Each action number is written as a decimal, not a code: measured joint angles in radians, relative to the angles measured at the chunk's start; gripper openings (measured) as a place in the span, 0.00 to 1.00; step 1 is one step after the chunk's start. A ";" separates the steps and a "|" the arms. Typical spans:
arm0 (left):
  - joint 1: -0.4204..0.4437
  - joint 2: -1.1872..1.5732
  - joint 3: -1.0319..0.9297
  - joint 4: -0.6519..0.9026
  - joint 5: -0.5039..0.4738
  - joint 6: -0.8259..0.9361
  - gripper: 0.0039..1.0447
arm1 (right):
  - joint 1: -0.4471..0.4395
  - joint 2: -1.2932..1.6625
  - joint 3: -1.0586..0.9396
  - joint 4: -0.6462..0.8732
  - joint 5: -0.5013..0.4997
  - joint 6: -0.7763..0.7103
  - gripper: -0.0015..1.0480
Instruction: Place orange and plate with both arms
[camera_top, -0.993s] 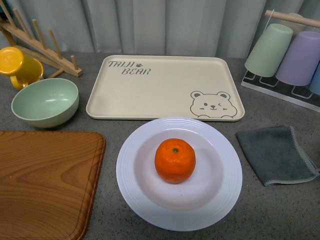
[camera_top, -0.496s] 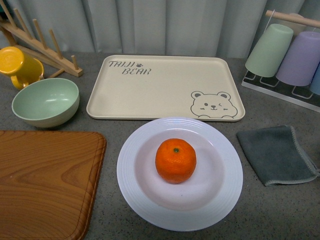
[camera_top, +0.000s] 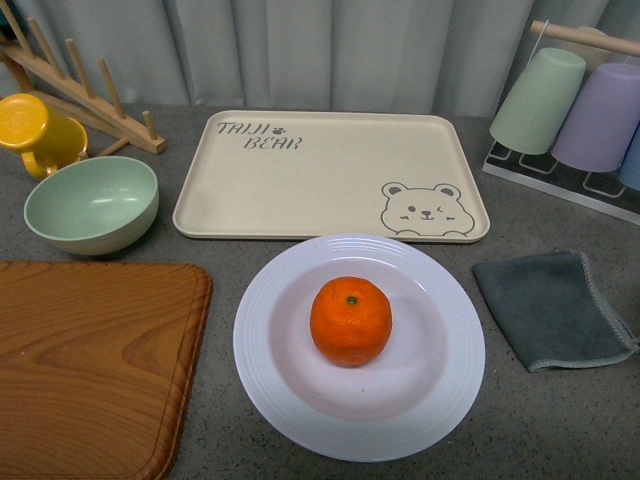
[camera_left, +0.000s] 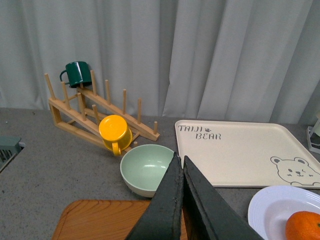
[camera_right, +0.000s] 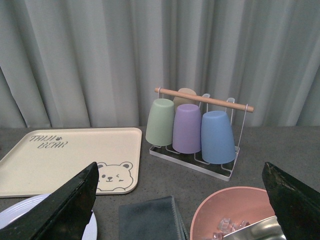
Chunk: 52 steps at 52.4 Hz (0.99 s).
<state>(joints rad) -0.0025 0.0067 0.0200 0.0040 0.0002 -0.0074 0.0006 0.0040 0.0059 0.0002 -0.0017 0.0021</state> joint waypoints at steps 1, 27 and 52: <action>0.000 0.000 0.000 0.000 0.000 0.000 0.04 | 0.000 0.000 0.000 0.000 0.000 0.000 0.91; 0.000 -0.003 0.000 -0.003 0.000 0.000 0.37 | 0.000 0.000 0.000 0.000 0.000 0.000 0.91; 0.000 -0.003 0.000 -0.003 0.000 0.002 0.94 | 0.000 0.000 0.000 0.000 0.000 0.000 0.91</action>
<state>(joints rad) -0.0025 0.0040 0.0200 0.0006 -0.0002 -0.0055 0.0006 0.0040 0.0059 0.0002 -0.0017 0.0021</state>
